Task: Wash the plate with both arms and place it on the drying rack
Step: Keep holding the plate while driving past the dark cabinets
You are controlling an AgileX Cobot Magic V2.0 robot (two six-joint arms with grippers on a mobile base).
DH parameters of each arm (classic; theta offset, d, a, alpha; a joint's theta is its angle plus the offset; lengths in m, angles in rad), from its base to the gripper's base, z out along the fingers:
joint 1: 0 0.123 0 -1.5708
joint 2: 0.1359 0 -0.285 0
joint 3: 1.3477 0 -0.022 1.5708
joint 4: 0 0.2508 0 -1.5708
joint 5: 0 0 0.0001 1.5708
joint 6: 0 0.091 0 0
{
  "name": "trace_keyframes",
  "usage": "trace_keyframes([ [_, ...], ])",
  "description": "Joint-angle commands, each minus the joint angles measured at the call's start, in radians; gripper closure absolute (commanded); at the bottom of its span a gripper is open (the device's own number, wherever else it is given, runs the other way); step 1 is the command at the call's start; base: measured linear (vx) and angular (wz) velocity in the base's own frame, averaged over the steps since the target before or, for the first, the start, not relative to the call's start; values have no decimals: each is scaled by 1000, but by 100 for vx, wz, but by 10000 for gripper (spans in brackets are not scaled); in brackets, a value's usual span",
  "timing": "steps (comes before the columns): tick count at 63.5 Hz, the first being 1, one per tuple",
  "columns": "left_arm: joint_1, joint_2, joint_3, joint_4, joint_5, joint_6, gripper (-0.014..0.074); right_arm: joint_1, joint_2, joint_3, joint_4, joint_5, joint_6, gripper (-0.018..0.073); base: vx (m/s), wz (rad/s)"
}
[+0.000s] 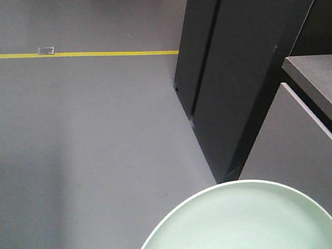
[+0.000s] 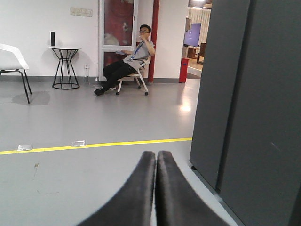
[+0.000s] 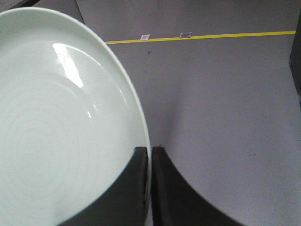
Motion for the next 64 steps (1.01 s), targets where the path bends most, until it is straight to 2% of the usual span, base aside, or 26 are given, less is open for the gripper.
trace_keyframes([
  [1, -7, -13, -25, -9, -76, -5, 603, -3, 11, -23, 27, -67, -4, 561, 1, -5],
  [64, -7, -13, -25, -9, -76, -5, 603, -3, 11, -23, 27, -67, -4, 561, 1, -4],
])
